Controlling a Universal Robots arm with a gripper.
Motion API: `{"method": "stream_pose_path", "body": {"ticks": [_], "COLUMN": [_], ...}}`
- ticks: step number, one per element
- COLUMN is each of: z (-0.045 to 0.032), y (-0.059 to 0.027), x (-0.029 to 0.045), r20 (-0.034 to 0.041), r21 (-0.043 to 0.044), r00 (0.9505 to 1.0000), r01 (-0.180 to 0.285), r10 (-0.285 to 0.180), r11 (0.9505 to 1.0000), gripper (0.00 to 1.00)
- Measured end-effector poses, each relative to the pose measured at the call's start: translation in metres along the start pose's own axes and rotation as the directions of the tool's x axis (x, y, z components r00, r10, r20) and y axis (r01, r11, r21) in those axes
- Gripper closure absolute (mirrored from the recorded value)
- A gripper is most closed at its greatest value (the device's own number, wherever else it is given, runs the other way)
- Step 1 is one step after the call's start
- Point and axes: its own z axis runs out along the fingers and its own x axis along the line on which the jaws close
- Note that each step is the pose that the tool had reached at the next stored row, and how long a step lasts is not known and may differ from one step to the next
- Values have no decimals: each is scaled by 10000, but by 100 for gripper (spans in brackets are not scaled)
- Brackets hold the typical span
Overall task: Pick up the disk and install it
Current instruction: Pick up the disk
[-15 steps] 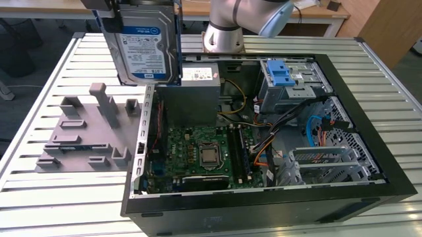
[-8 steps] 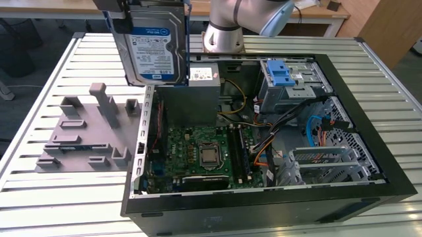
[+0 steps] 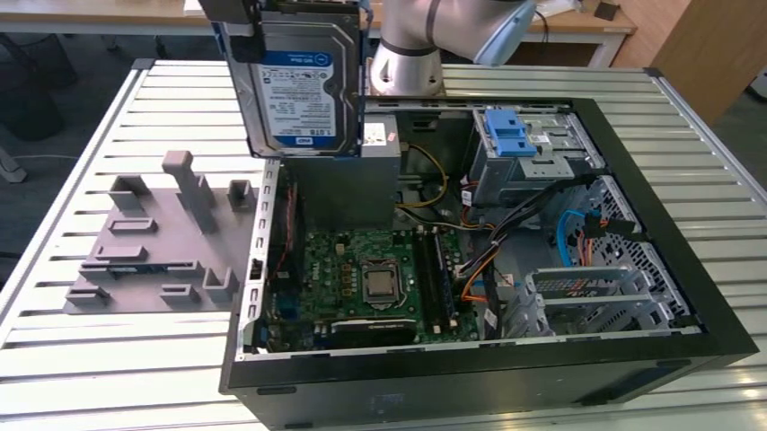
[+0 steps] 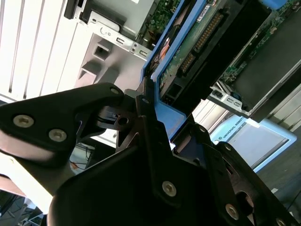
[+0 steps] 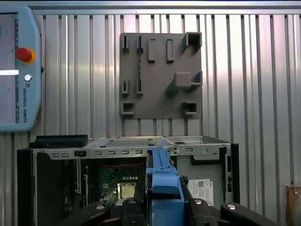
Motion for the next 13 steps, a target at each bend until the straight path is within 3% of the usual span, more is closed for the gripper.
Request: {"method": "stream_pose_path", "body": {"ticks": [13], "z": [-9], "y": [-242], "x": [9], "r20": [0], "r21": [-2], "r00": [10000], "r01": [-1], "r10": [1], "r11": [10000], "gripper": [63]}}
